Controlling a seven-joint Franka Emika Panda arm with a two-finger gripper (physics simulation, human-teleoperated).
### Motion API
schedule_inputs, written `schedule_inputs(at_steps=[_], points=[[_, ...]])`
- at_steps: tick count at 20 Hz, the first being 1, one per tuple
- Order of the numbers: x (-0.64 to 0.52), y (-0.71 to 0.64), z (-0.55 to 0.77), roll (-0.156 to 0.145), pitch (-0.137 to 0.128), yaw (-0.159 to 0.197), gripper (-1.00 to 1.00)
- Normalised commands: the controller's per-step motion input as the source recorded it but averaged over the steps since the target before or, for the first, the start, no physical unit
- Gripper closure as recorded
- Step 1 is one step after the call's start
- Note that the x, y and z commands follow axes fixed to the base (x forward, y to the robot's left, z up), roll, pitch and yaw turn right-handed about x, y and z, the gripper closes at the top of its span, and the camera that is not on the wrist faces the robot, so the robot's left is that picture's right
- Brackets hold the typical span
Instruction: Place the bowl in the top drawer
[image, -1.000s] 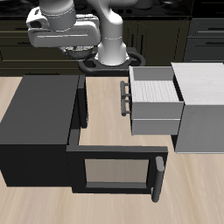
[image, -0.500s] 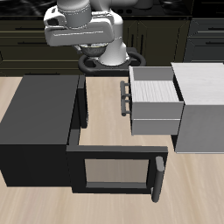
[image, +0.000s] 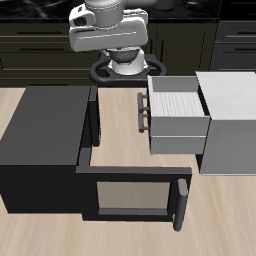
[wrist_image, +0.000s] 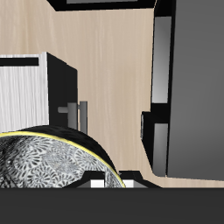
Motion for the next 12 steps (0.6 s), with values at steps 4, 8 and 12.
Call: schedule_inputs(at_steps=[4,8,12], points=[[0.07,0.28,-0.08,0.014,-0.037,0.024,1.0],[0.1,0.32,-0.16,0.011,-0.02,0.014,1.0],[0.01,0.19,-0.07,-0.005,-0.025,-0.008,1.0]])
